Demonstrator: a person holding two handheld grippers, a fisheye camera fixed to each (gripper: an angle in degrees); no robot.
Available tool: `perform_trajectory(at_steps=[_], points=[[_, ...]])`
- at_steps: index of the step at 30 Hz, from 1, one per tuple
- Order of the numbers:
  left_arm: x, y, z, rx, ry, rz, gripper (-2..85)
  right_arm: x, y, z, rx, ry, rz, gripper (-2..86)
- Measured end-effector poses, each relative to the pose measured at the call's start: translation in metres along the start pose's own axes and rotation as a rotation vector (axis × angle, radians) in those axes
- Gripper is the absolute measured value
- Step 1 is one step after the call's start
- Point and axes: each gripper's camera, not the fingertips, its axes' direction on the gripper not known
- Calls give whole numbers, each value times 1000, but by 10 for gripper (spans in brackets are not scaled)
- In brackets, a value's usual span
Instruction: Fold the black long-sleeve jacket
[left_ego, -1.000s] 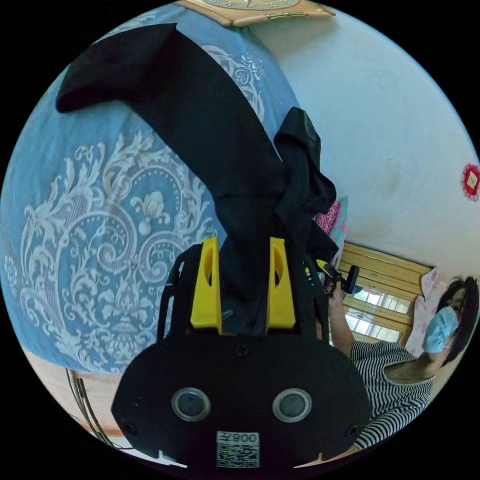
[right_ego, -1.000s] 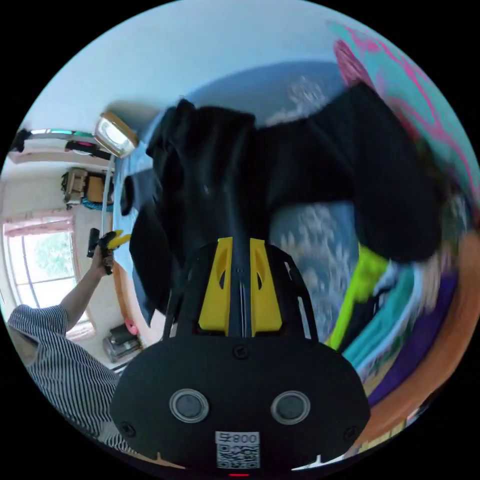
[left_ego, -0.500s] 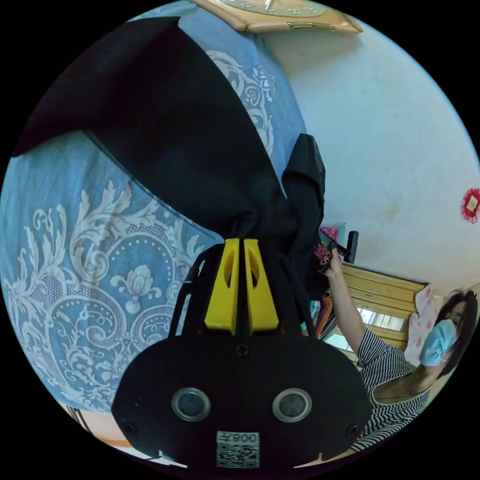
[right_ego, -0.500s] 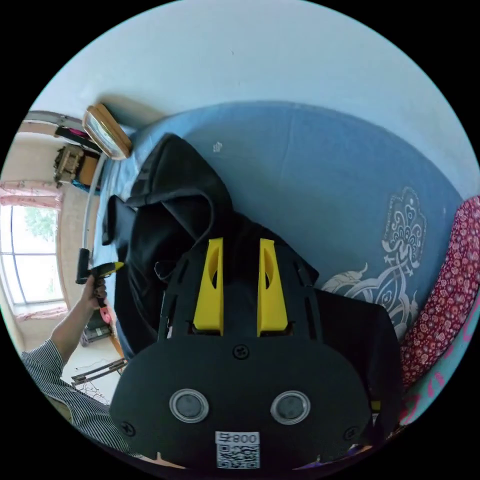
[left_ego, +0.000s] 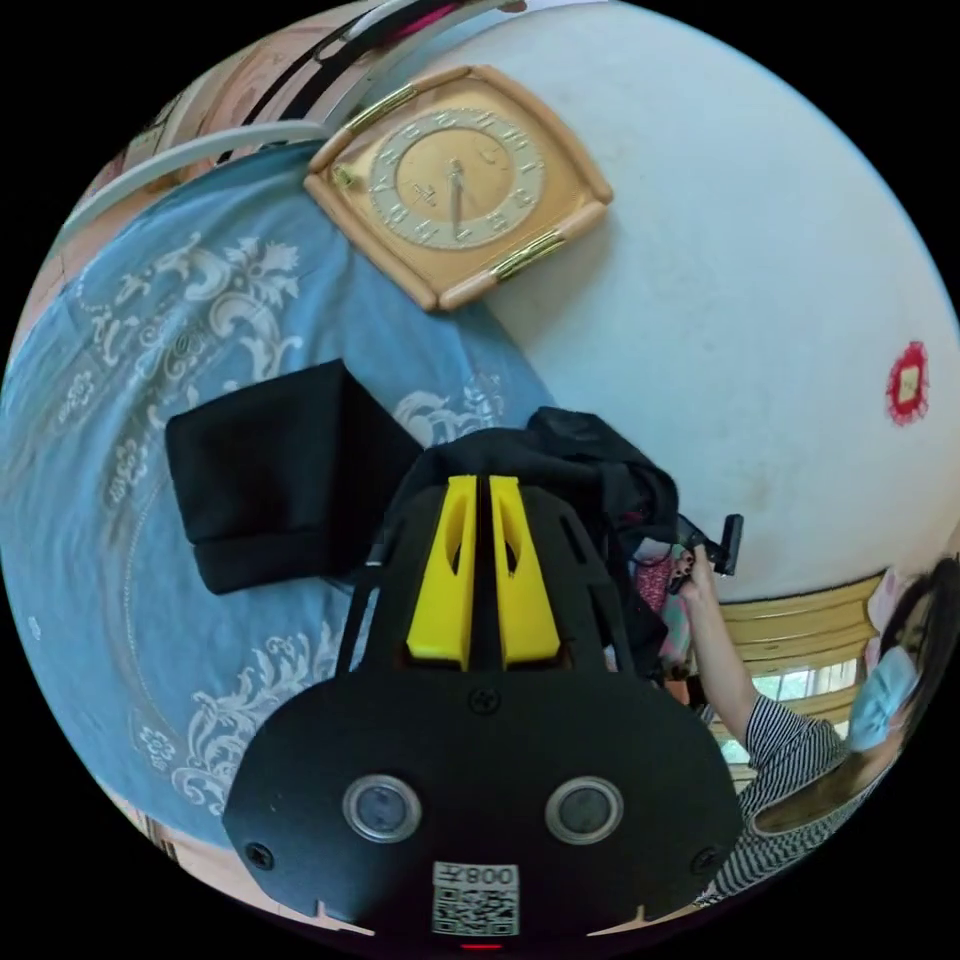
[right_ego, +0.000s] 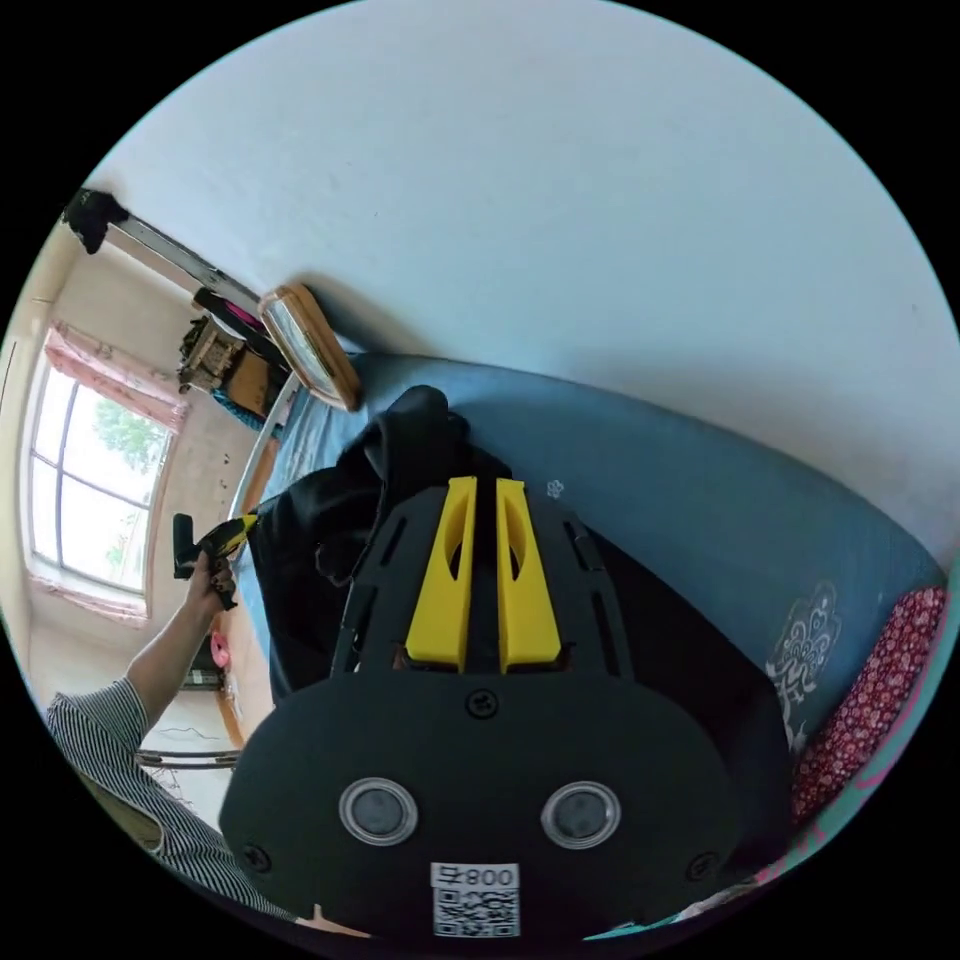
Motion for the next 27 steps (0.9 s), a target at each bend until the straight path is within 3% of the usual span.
perform_trajectory(at_steps=[3,6,13,16,19,24,27], points=[[-23,9,0,-9,41,-79,64,12,-5,22,-75,92,98,60],[-37,24,-12,-12,39,-67,75,29,19,10,-22,106,129,57],[-77,27,-66,112,-254,-157,120,69,110,-13,5,58,208,37],[-90,12,-64,19,-434,-175,130,74,140,-5,-32,60,243,29],[-107,8,-49,-110,-429,-231,84,78,162,14,-94,46,286,23],[-96,4,-90,23,-374,-106,47,79,177,36,-151,56,318,17],[-103,-5,-160,303,-291,-181,46,71,179,42,-162,76,298,16]])
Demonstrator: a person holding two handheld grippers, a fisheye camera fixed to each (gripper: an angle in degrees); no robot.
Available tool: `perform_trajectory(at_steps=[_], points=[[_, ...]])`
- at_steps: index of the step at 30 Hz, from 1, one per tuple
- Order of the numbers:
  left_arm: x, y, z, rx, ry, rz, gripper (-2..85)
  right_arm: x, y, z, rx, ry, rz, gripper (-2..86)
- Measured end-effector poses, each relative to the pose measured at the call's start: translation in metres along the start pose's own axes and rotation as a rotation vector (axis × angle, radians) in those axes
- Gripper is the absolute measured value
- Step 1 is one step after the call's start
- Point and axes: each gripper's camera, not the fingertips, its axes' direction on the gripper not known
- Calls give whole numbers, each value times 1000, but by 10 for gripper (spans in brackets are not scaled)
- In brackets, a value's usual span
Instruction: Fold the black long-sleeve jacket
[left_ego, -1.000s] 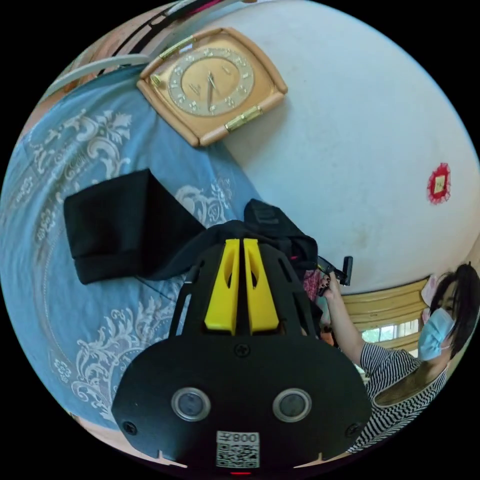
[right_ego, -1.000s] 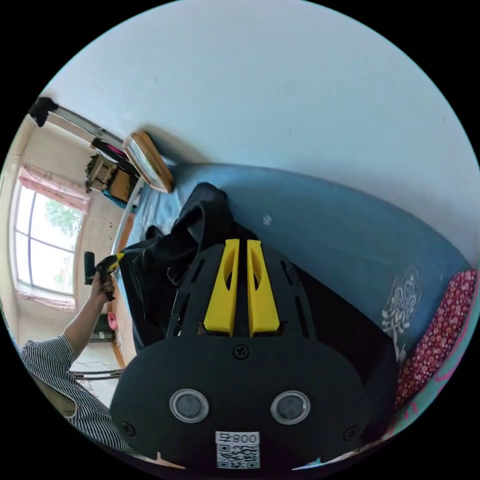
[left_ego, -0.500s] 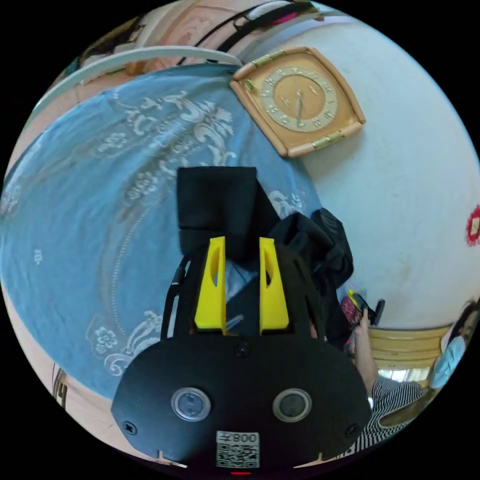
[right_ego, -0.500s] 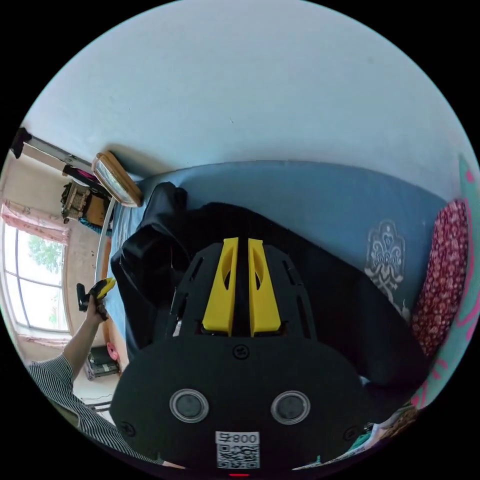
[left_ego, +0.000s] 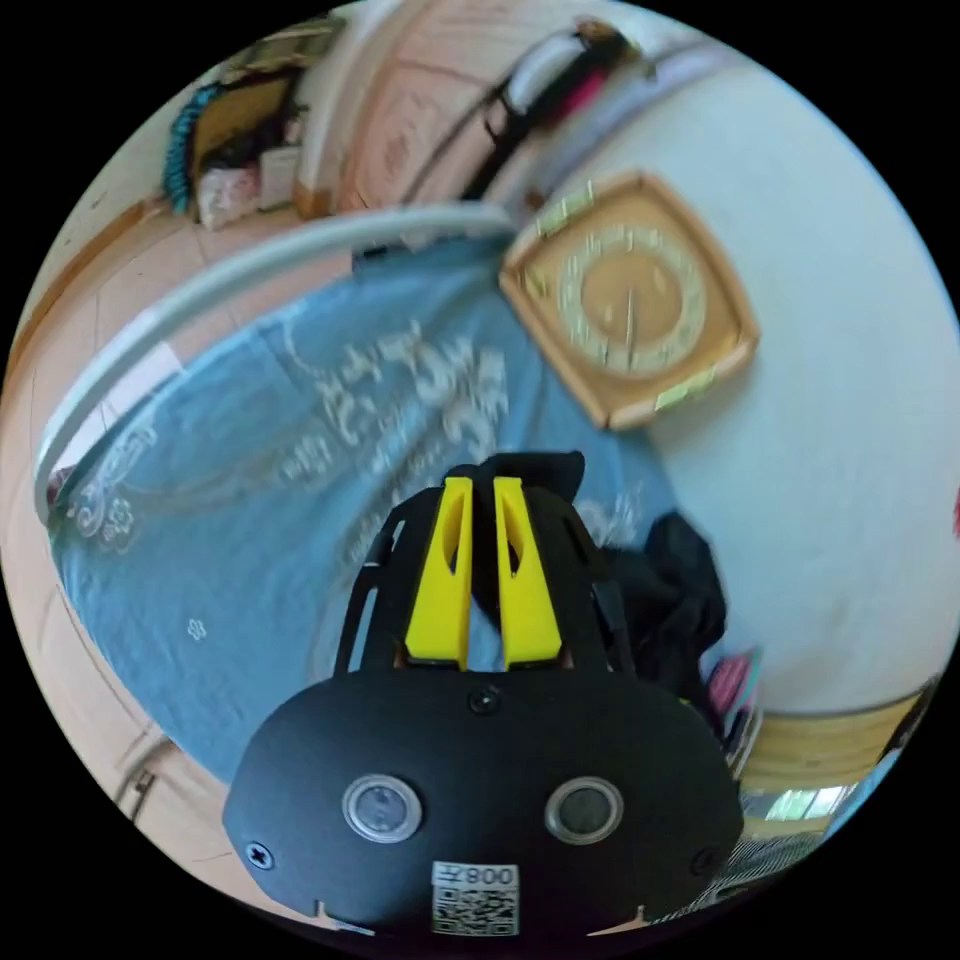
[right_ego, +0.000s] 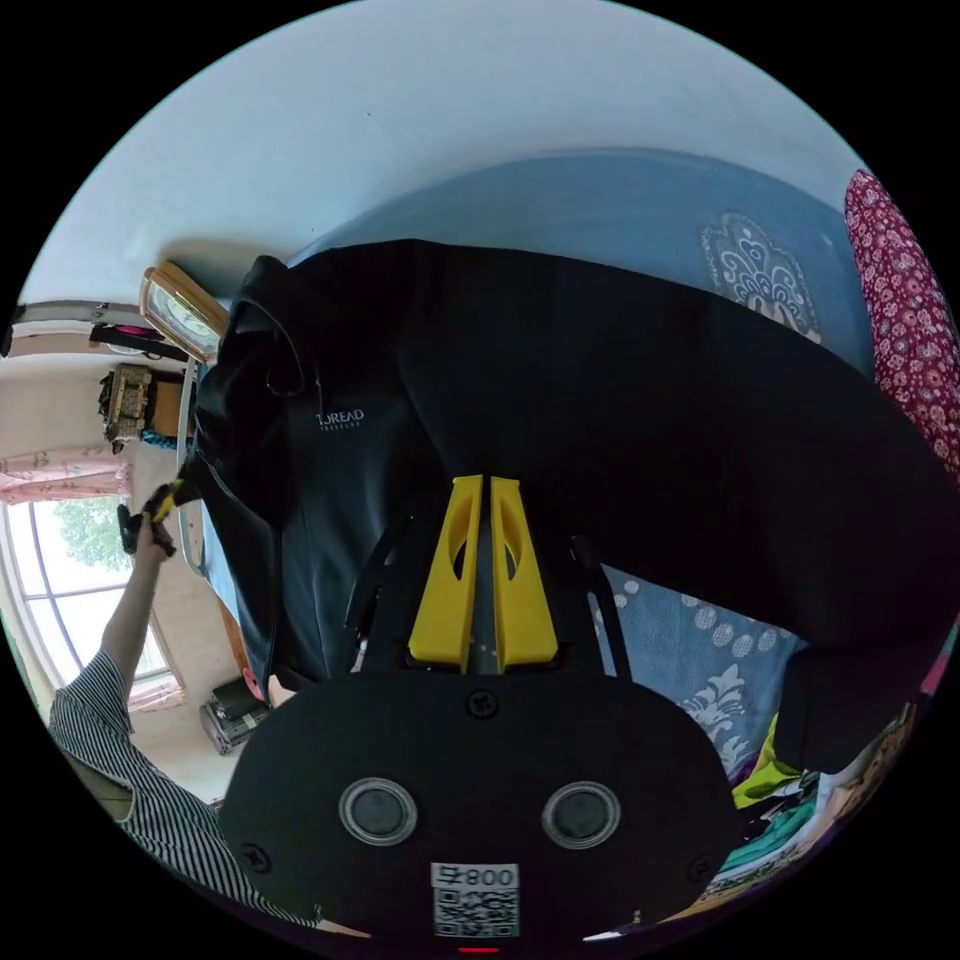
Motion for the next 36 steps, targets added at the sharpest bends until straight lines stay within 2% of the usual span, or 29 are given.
perform_trajectory(at_steps=[2,4,5,9,12,14,17,21,24,26,30,36], points=[[-20,-13,-44,258,33,-98,54,-5,2,3,0,17,-4,17],[-35,-20,-56,293,74,-103,72,-9,6,6,11,22,2,18],[-45,-23,-52,226,107,-100,91,-9,7,6,16,19,2,18],[-72,-1,-33,146,39,-102,130,-11,14,7,21,28,-13,27],[-97,31,-1,-1,173,-117,141,-5,23,4,7,53,-18,40],[-105,69,28,-206,288,-93,145,2,34,3,-11,42,-8,52],[-105,118,41,-406,338,-21,149,7,71,11,-79,-23,-4,65],[-114,160,27,-547,308,16,154,9,138,22,-188,-79,27,76],[-116,190,10,-631,219,39,156,8,179,30,-252,-109,56,80],[-114,212,11,-723,182,40,154,6,196,35,-283,-61,52,80],[-104,224,14,-710,134,61,131,10,220,46,-352,68,40,81],[-76,221,4,-716,39,160,123,30,242,42,-351,51,85,88]])
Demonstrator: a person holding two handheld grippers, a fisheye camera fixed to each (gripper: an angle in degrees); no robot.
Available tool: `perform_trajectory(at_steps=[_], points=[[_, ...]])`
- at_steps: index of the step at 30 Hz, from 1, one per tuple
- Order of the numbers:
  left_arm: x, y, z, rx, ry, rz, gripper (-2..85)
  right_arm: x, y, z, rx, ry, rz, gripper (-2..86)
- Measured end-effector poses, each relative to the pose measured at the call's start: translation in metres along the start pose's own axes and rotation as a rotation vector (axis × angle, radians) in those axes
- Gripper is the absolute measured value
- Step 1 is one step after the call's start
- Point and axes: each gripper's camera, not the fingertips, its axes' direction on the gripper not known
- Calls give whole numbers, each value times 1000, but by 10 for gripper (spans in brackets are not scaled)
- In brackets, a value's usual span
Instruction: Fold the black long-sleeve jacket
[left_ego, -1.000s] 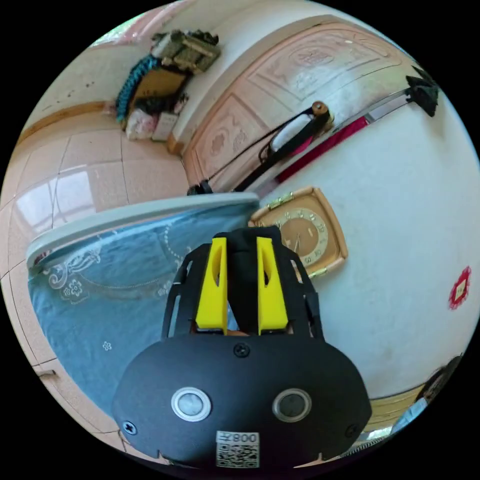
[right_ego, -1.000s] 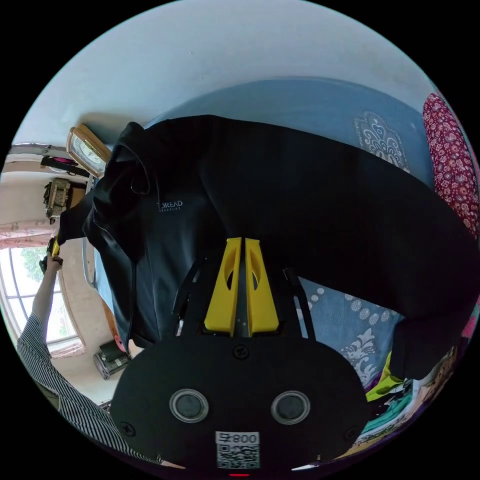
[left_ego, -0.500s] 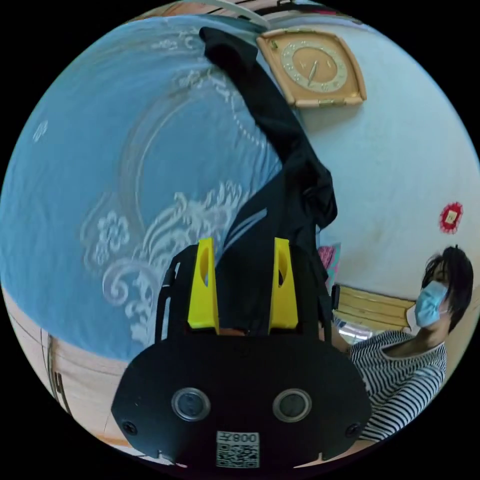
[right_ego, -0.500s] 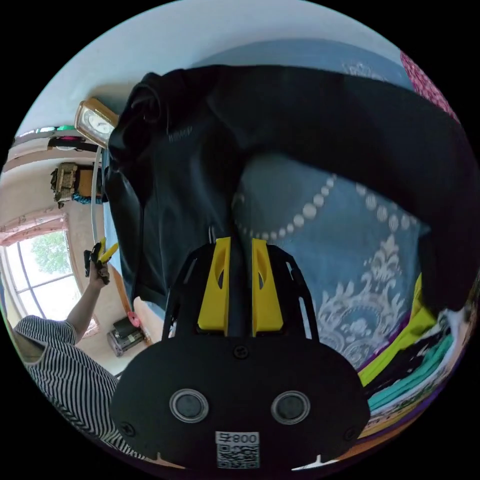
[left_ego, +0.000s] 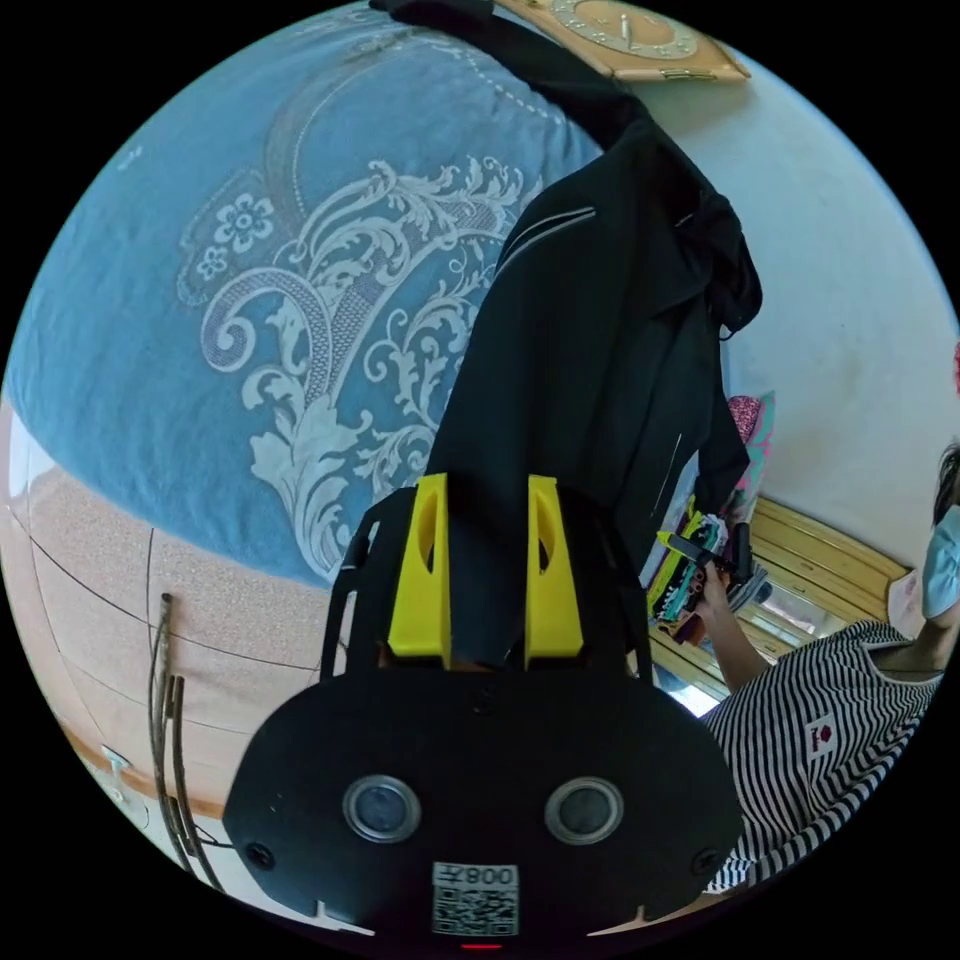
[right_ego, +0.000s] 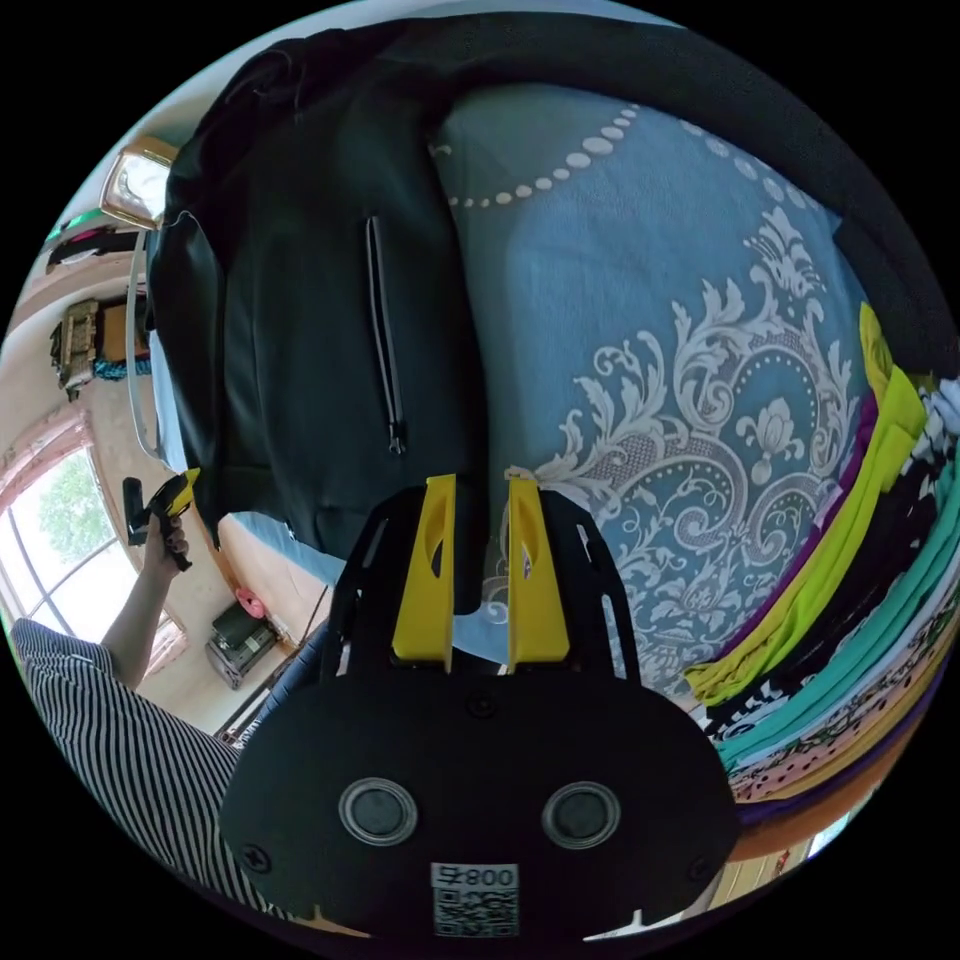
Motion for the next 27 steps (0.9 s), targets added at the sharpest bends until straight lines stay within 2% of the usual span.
perform_trajectory(at_steps=[4,6,9,11,14,17,21,25,27], points=[[11,10,-12,48,-68,-38,136,14,22,1,-5,-6,5,92],[14,11,-8,42,-35,-55,135,25,29,6,-17,-44,34,94],[27,9,-7,20,-63,-83,107,41,38,8,30,-100,109,89],[39,10,-14,-21,23,-77,68,45,42,4,40,-111,101,74],[67,18,-31,-29,20,-38,50,52,47,0,-8,-189,63,41],[94,36,-57,-1,10,-54,46,58,63,-22,-33,-274,29,30],[117,59,-80,-8,-45,-111,48,60,96,-48,-90,-238,-33,25],[139,56,-89,9,-70,-225,70,104,95,-42,-128,-328,95,27],[163,52,-101,48,-111,-199,80,113,94,-62,-89,-317,105,27]])
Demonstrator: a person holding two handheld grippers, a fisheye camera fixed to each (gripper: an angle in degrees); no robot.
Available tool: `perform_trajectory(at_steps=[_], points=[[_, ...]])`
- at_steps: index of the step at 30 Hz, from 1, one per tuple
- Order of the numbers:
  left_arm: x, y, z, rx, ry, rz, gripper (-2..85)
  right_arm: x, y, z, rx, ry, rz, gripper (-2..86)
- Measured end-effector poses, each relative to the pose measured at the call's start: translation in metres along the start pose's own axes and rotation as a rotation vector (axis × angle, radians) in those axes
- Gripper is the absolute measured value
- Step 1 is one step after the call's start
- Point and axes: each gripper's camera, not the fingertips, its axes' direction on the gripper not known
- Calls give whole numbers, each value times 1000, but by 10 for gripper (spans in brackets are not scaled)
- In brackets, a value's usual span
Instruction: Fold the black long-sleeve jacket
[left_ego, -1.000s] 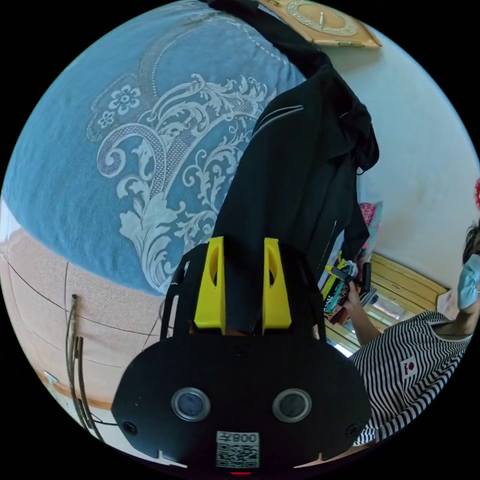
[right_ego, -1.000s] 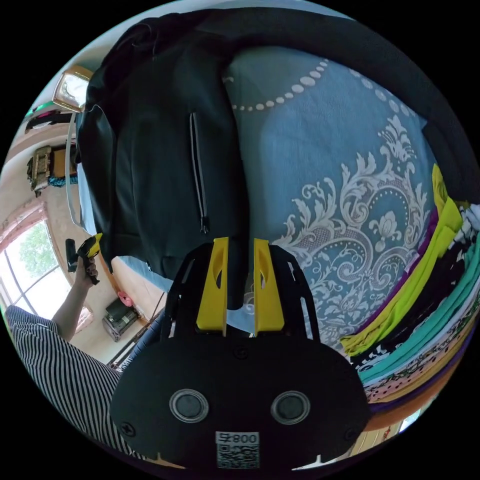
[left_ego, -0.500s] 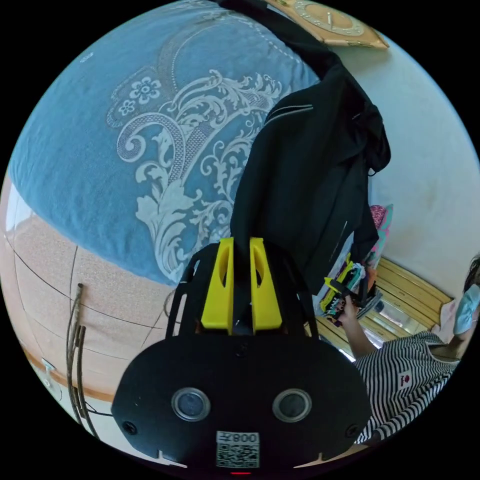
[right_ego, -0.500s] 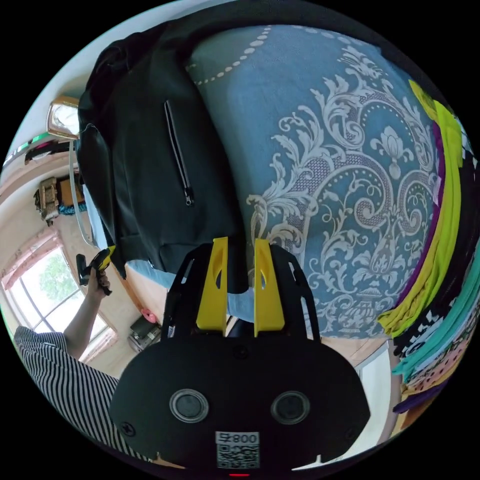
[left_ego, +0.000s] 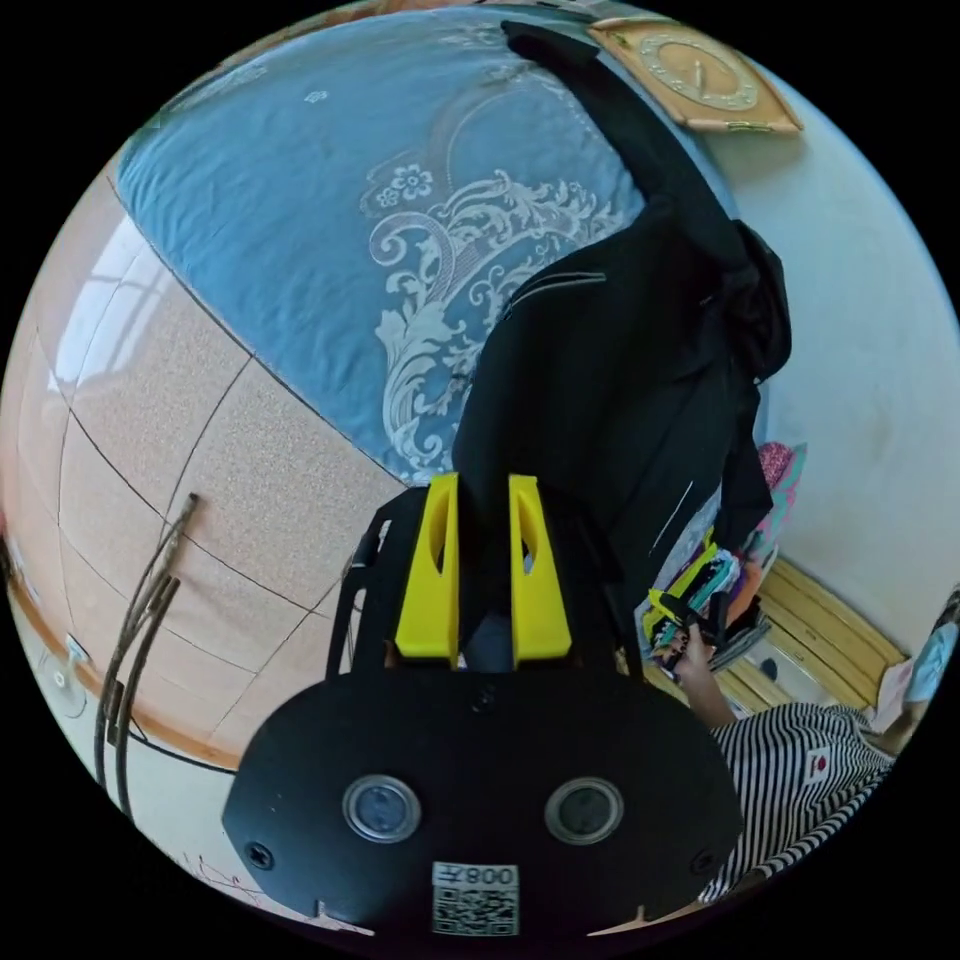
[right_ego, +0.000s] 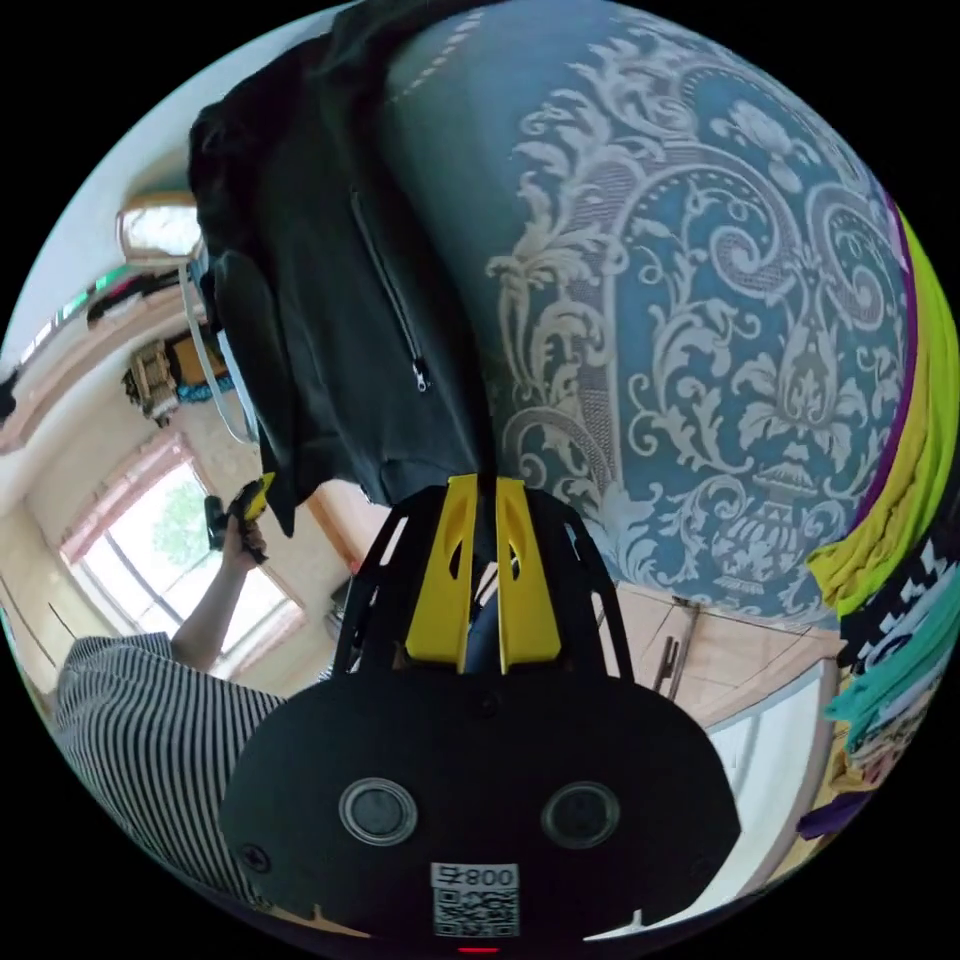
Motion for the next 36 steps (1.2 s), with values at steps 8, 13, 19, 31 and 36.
perform_trajectory(at_steps=[8,13,19,31,36], points=[[145,-28,-79,322,19,275,98,-69,-26,-143,284,140,-181,43],[247,-111,-70,257,166,505,120,-240,-117,-208,511,250,-641,84],[357,-205,-71,245,178,550,134,-405,-205,-203,536,574,-914,128],[497,-266,-143,309,235,587,14,-404,-255,-290,583,663,-787,53],[565,-262,-200,414,339,739,16,-390,-243,-385,717,508,-744,29]])
